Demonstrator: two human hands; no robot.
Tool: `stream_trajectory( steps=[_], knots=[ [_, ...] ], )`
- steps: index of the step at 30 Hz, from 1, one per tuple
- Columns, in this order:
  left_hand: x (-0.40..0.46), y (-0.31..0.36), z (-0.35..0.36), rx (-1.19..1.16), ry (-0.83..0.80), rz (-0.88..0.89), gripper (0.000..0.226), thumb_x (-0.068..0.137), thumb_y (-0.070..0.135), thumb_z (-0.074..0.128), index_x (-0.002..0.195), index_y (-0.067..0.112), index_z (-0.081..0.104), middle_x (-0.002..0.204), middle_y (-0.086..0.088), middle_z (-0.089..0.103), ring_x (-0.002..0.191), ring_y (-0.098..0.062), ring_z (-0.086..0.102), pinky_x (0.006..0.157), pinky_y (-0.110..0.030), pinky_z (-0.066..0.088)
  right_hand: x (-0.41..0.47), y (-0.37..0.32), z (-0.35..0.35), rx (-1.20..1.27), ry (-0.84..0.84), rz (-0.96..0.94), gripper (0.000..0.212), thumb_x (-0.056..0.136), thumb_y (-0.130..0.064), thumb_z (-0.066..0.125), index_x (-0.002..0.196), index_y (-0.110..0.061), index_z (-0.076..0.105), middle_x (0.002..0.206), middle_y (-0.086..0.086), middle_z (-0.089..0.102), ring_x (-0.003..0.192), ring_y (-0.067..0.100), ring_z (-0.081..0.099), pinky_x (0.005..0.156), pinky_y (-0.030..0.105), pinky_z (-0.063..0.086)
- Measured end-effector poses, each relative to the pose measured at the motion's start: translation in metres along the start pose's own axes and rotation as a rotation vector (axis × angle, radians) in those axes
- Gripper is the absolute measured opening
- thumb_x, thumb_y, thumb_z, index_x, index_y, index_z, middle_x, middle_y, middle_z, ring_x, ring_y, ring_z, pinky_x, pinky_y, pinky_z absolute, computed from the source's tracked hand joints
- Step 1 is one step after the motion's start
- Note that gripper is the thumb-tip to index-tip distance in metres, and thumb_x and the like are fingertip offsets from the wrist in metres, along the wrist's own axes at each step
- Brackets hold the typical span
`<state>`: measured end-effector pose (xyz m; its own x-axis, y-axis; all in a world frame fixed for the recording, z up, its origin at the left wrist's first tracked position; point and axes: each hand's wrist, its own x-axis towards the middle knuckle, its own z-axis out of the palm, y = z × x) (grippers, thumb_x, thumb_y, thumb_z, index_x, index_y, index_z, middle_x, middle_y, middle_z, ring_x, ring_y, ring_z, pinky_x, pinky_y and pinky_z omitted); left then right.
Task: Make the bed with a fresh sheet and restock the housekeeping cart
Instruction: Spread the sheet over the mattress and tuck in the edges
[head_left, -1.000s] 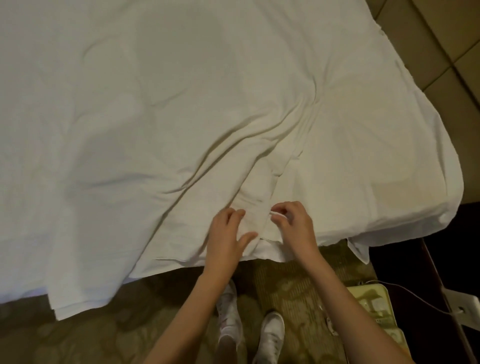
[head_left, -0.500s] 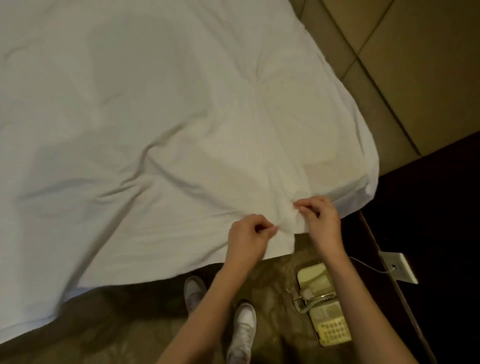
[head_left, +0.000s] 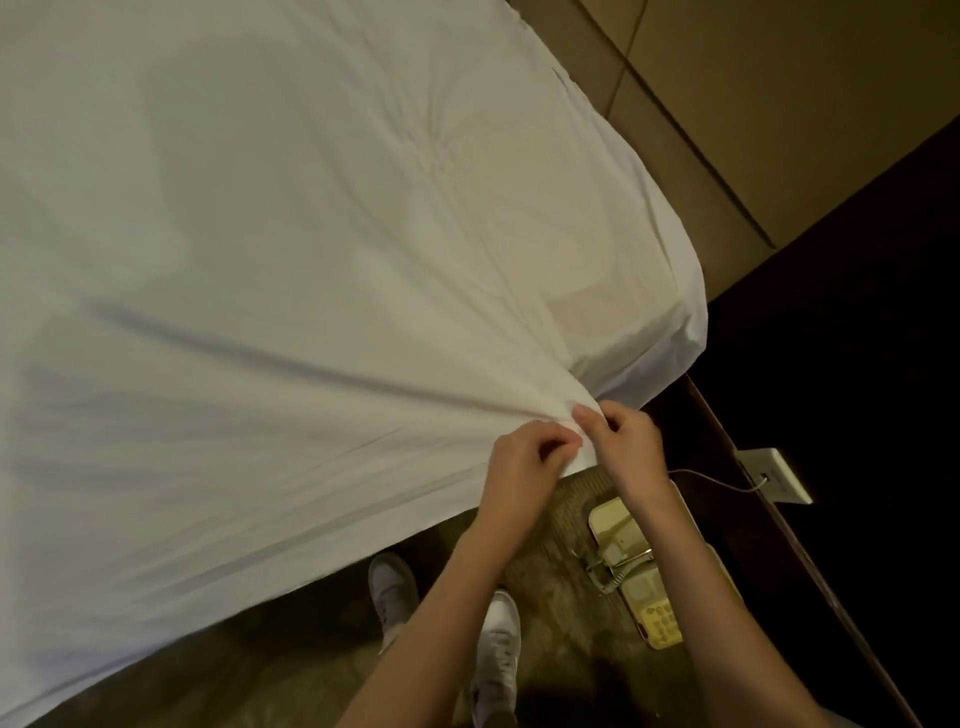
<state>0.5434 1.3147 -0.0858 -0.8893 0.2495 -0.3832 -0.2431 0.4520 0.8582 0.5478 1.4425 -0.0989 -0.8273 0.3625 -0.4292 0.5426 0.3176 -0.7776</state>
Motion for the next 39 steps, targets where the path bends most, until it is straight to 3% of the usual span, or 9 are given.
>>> stream_trajectory(
  steps=[4, 9, 14, 17, 21, 24, 29, 34, 39],
  knots=[
    [-0.012, -0.016, -0.006, -0.162, 0.137, -0.115, 0.020, 0.093, 0.012, 0.057, 0.107, 0.021, 0.067, 0.100, 0.004, 0.066, 0.089, 0.000, 0.060, 0.078, -0.012, 0.046, 0.012, 0.014, 0.011, -0.312, 0.002, -0.016, 0.012, 0.092, -0.024, 0.059, 0.084, -0.015, 0.057, 0.087, 0.004, 0.059, 0.076, 0.017, 0.053, 0.066, 0.029, 0.040],
    [-0.048, -0.070, -0.033, -0.457, 0.366, -0.317, 0.039, 0.094, 0.003, 0.052, 0.130, 0.020, 0.053, 0.080, 0.001, 0.054, 0.065, -0.006, 0.049, 0.062, -0.018, 0.045, -0.008, 0.004, 0.054, -0.326, 0.056, -0.138, 0.043, 0.089, -0.025, 0.063, 0.127, -0.009, 0.050, 0.128, 0.011, 0.047, 0.119, 0.030, 0.044, 0.096, 0.045, 0.041],
    [-0.087, -0.115, -0.066, -0.639, 0.661, -0.461, 0.053, 0.094, 0.007, 0.054, 0.137, 0.033, 0.039, 0.124, -0.015, 0.052, 0.102, -0.019, 0.058, 0.088, -0.035, 0.052, -0.061, 0.012, 0.105, -0.279, 0.060, -0.164, 0.044, 0.085, -0.022, 0.067, 0.125, -0.013, 0.050, 0.125, 0.011, 0.044, 0.113, 0.029, 0.047, 0.087, 0.032, 0.040],
    [-0.095, -0.136, -0.086, -0.749, 0.766, -0.454, 0.070, 0.092, 0.011, 0.058, 0.141, 0.044, 0.022, 0.145, -0.015, 0.035, 0.113, -0.017, 0.053, 0.098, -0.043, 0.047, -0.076, 0.023, 0.136, 0.012, -0.137, -0.094, 0.052, 0.086, -0.018, 0.067, 0.131, -0.026, 0.042, 0.131, 0.003, 0.035, 0.104, 0.015, 0.053, 0.072, 0.012, 0.044],
    [-0.081, -0.154, -0.087, -0.778, 0.797, -0.358, 0.093, 0.091, 0.014, 0.061, 0.141, 0.056, -0.004, 0.158, -0.006, 0.013, 0.125, -0.010, 0.034, 0.104, -0.052, 0.041, -0.076, 0.024, 0.181, 0.235, -0.308, -0.141, 0.072, 0.086, -0.030, 0.064, 0.138, -0.052, 0.018, 0.147, -0.023, 0.021, 0.125, -0.003, 0.042, 0.093, 0.015, 0.043],
    [-0.059, -0.163, -0.081, -0.769, 0.858, -0.302, 0.101, 0.087, 0.025, 0.066, 0.137, 0.061, -0.014, 0.160, 0.009, -0.004, 0.135, -0.010, 0.020, 0.104, -0.057, 0.039, -0.070, 0.026, 0.203, 0.276, -0.318, -0.200, 0.076, 0.084, -0.040, 0.061, 0.135, -0.059, 0.009, 0.145, -0.035, 0.011, 0.139, 0.010, 0.029, 0.107, 0.030, 0.038],
    [-0.040, -0.176, -0.075, -0.841, 0.957, -0.234, 0.103, 0.079, 0.038, 0.070, 0.131, 0.069, -0.014, 0.159, 0.014, -0.004, 0.141, -0.018, 0.025, 0.102, -0.060, 0.040, -0.046, 0.016, 0.216, 0.346, -0.130, -0.178, 0.063, 0.087, -0.030, 0.065, 0.130, -0.044, 0.021, 0.149, -0.002, 0.022, 0.137, 0.020, 0.032, 0.110, 0.046, 0.036],
    [-0.036, -0.175, -0.069, -0.992, 1.006, -0.146, 0.103, 0.083, 0.024, 0.071, 0.137, 0.064, -0.006, 0.160, 0.009, 0.004, 0.141, -0.022, 0.027, 0.098, -0.058, 0.044, -0.050, 0.005, 0.218, 0.421, 0.001, -0.100, 0.053, 0.084, -0.015, 0.069, 0.123, -0.025, 0.034, 0.134, -0.002, 0.037, 0.126, 0.016, 0.038, 0.104, 0.029, 0.039],
    [-0.041, -0.166, -0.074, -1.093, 1.098, -0.298, 0.099, 0.082, 0.023, 0.073, 0.138, 0.065, 0.004, 0.154, 0.005, 0.024, 0.131, -0.018, 0.041, 0.106, -0.052, 0.039, -0.070, -0.002, 0.203, 0.403, -0.001, -0.147, 0.026, 0.086, 0.001, 0.061, 0.103, -0.016, 0.050, 0.101, -0.014, 0.052, 0.095, -0.013, 0.048, 0.090, 0.010, 0.037]
  ],
)
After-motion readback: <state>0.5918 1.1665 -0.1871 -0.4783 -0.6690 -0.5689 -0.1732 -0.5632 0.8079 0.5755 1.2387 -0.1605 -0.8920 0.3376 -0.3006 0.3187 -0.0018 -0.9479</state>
